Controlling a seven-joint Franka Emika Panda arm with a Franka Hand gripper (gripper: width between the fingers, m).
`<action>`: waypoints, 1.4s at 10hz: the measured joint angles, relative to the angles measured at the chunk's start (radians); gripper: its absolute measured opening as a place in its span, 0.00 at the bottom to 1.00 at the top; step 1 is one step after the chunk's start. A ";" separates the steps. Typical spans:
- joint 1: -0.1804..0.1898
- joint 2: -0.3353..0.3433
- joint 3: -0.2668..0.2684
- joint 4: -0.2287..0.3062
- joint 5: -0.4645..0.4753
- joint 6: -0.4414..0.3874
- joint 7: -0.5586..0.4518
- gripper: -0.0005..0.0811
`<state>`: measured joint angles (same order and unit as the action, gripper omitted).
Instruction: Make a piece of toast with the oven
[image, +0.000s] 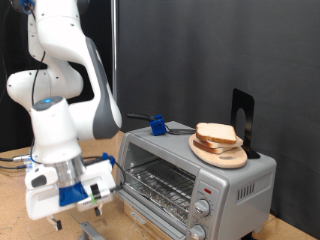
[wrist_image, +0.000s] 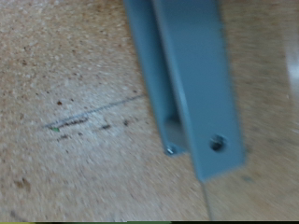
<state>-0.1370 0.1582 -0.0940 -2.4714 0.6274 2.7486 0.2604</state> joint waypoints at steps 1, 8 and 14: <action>-0.009 -0.040 0.003 -0.015 0.024 -0.037 -0.022 1.00; -0.029 -0.220 -0.013 -0.020 0.137 -0.347 -0.235 1.00; -0.038 -0.403 -0.030 -0.042 0.131 -0.472 -0.172 1.00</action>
<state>-0.1750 -0.2451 -0.1243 -2.5135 0.7588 2.2764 0.0883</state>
